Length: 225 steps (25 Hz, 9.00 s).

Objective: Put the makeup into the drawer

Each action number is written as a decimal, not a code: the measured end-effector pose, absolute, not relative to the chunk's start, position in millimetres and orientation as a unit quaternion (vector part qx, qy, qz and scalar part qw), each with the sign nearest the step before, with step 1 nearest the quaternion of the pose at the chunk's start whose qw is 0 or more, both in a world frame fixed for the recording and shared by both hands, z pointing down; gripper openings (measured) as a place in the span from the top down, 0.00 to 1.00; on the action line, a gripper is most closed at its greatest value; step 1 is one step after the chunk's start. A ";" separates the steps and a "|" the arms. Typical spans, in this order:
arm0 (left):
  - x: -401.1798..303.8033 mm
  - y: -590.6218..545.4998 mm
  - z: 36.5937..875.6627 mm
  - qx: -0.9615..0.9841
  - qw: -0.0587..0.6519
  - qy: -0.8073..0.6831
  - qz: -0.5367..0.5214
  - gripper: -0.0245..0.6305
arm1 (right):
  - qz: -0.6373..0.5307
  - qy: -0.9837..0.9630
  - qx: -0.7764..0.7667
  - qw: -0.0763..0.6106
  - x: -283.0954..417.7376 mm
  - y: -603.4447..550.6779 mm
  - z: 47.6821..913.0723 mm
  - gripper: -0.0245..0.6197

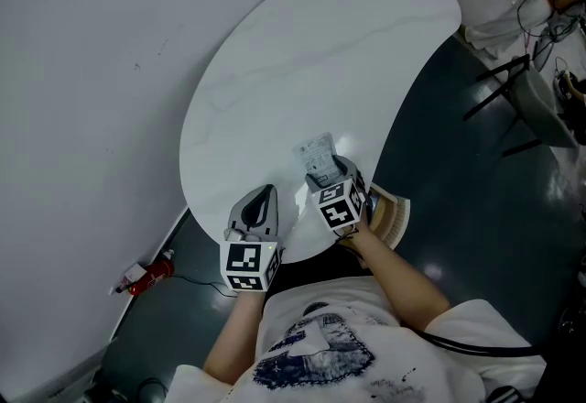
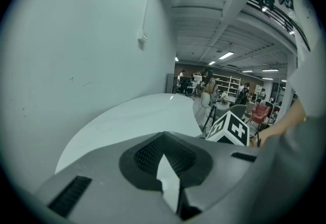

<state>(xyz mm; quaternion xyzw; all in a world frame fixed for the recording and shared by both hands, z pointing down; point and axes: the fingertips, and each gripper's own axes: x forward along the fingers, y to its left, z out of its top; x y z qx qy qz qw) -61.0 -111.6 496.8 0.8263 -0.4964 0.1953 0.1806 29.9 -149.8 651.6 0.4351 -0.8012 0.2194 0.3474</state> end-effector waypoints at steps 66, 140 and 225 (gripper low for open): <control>-123.3 -59.3 455.7 0.919 0.119 -0.328 0.185 0.89 | 0.236 -0.711 0.603 0.275 1.5 -54.5 566.7 0.85; 97.3 39.9 542.3 0.905 0.151 -0.330 0.222 0.89 | 0.284 -0.738 0.525 0.316 180.3 77.0 653.4 0.86; 61.2 -20.1 602.7 0.891 0.194 -0.328 0.245 0.89 | 0.619 -0.534 0.502 0.282 143.5 28.8 842.9 0.79</control>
